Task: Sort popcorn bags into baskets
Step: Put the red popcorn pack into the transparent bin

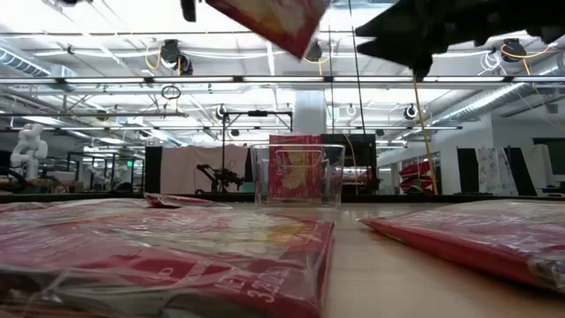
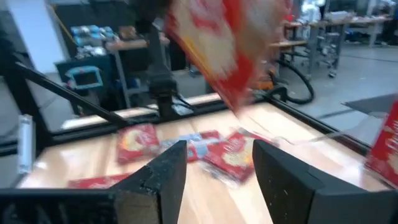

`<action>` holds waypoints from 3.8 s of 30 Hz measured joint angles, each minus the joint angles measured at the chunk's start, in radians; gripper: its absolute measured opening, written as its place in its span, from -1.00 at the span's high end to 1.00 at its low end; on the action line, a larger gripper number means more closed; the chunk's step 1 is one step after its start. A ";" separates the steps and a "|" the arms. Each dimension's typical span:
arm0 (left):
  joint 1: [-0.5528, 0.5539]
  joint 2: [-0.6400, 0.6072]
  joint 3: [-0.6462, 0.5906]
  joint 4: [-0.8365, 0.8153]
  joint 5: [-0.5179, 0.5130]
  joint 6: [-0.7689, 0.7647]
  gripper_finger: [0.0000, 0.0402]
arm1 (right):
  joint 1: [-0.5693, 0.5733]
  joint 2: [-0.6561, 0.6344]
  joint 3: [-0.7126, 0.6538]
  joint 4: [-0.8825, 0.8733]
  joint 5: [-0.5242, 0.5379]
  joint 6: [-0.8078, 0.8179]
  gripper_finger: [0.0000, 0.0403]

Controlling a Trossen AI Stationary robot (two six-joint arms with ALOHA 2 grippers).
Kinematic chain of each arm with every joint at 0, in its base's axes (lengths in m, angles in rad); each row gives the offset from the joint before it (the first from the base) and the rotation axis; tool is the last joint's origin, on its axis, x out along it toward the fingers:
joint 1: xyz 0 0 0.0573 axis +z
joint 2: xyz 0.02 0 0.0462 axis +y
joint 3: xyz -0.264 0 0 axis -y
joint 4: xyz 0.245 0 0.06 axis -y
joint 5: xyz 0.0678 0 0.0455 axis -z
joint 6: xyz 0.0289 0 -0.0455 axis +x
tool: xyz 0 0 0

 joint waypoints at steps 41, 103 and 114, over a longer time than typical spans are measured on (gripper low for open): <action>-0.020 0.250 -0.223 0.973 0.135 0.146 0.85 | -0.306 0.396 0.203 0.739 -0.632 -0.070 0.94; -0.046 -0.166 -0.226 -0.202 -0.252 -0.177 0.32 | -1.020 0.652 1.126 -1.236 -0.870 -0.888 1.00; -0.046 -0.166 -0.226 -0.201 -0.252 -0.177 0.32 | -1.020 0.678 1.126 -1.259 -0.898 -0.903 1.00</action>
